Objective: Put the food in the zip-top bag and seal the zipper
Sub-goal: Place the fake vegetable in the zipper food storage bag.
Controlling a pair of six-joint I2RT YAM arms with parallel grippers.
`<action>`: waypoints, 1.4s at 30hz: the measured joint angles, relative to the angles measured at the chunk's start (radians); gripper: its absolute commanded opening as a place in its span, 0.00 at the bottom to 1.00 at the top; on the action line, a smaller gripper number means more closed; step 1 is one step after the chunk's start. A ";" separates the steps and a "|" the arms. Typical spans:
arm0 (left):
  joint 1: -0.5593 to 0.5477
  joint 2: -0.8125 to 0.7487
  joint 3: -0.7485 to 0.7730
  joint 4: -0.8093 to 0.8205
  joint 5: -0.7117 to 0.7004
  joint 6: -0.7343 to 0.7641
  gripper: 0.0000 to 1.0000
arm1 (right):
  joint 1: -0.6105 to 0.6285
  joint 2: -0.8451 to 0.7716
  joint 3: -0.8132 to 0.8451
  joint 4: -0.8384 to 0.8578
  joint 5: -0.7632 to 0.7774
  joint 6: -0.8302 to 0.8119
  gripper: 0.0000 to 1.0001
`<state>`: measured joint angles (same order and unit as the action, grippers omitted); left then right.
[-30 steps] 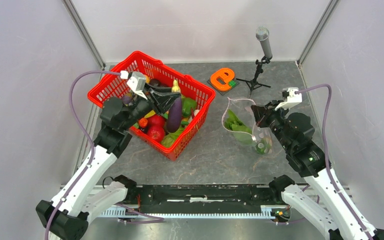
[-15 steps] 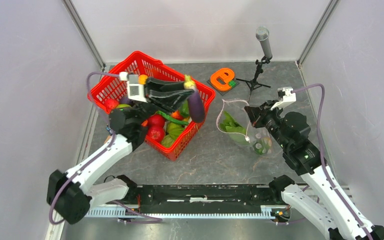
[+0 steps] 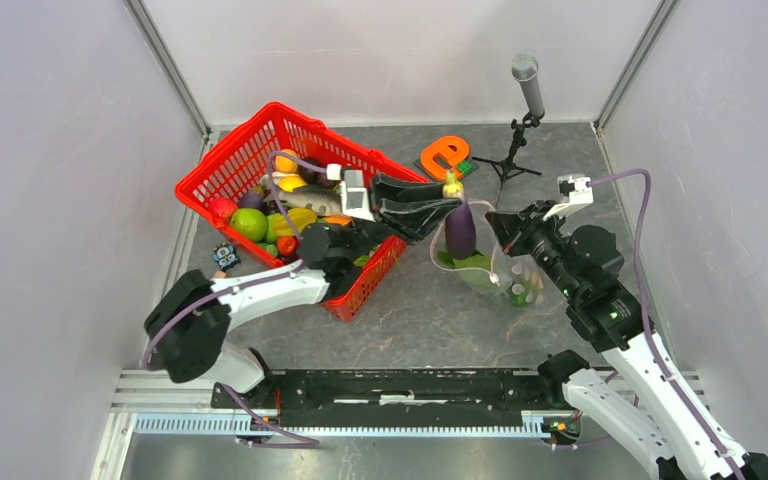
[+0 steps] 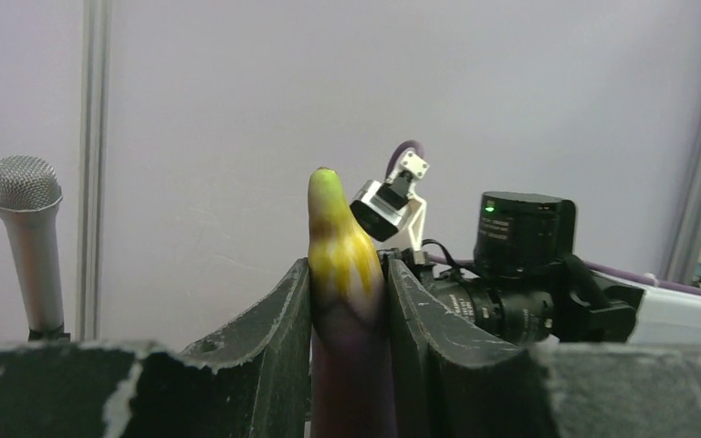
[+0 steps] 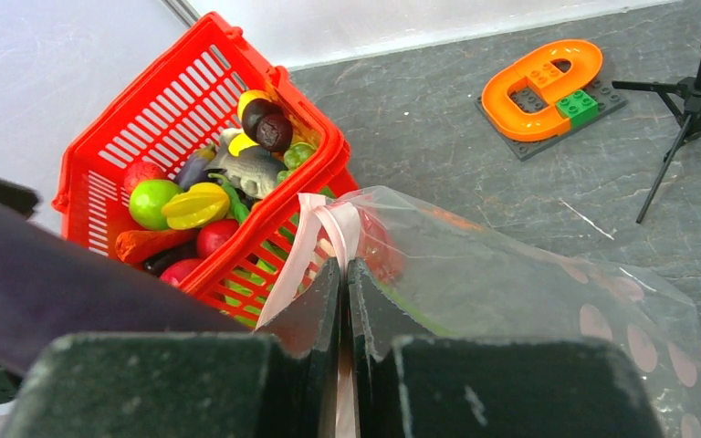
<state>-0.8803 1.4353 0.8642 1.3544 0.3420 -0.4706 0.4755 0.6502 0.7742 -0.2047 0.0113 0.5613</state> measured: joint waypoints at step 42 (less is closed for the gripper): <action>-0.116 0.105 0.151 -0.509 -0.071 0.226 0.67 | 0.000 -0.055 0.015 -0.014 0.060 0.035 0.10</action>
<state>-0.9966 1.5402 1.0157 0.8455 0.2707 -0.2447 0.4755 0.5957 0.7891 -0.2188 0.0715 0.5964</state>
